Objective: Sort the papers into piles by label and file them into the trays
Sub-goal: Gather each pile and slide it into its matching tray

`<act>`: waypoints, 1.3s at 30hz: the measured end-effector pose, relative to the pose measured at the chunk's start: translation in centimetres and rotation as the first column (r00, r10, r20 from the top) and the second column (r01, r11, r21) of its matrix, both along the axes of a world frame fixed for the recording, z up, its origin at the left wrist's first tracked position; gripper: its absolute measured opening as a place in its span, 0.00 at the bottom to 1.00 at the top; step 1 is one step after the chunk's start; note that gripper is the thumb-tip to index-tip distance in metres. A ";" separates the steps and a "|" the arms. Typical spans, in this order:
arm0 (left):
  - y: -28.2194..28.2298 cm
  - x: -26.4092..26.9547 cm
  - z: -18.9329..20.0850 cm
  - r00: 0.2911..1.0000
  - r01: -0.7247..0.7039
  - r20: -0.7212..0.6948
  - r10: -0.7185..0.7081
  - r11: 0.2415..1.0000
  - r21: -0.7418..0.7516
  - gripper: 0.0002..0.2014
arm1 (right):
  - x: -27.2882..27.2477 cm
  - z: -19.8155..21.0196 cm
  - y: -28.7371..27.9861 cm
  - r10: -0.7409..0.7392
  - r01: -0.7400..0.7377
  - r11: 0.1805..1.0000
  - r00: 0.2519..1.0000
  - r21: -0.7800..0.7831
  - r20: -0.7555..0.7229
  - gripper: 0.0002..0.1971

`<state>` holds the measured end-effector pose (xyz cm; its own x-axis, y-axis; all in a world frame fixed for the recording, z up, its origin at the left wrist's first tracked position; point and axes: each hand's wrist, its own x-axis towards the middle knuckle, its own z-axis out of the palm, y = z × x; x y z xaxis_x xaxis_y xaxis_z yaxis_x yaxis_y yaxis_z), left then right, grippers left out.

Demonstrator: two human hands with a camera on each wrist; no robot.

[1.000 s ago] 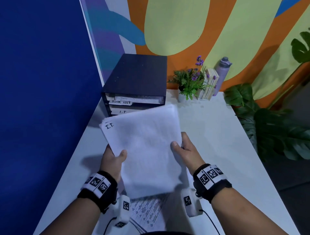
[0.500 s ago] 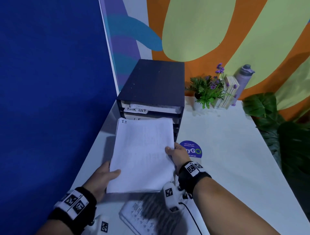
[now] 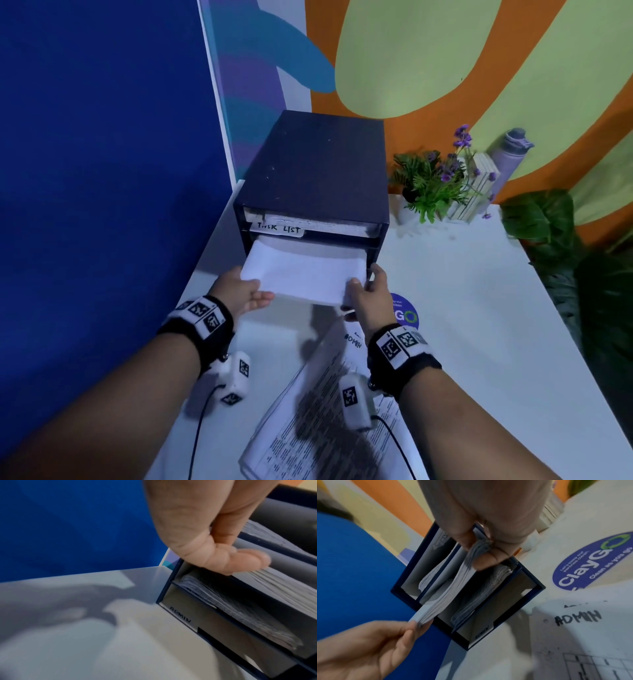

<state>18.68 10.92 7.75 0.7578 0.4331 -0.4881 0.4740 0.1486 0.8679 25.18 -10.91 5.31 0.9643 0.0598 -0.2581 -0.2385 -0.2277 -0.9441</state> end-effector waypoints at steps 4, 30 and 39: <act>0.8 4.4 -1.2 1.000 0.012 -0.006 -0.011 0.980 0.197 0.10 | 0.6 0.6 0.5 -0.143 0.135 0.986 0.986 0.097 0.082 0.17; -10.2 -8.2 -10.4 0.740 0.656 -0.496 -0.454 0.650 0.383 0.30 | -8.6 -7.4 -13.8 -0.081 -0.071 0.709 0.980 -0.701 -0.180 0.21; -13.7 -10.2 -10.7 0.747 0.641 -0.519 -0.417 0.658 0.394 0.32 | -10.4 -6.7 -17.0 -0.244 0.094 0.916 0.903 -0.391 -0.355 0.36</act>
<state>8.50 -2.81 -2.99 0.7571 0.2753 -0.5925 0.6029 -0.6438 0.4712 14.74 -27.90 -1.43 0.7677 -0.2627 -0.5846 -0.6331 -0.4522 -0.6283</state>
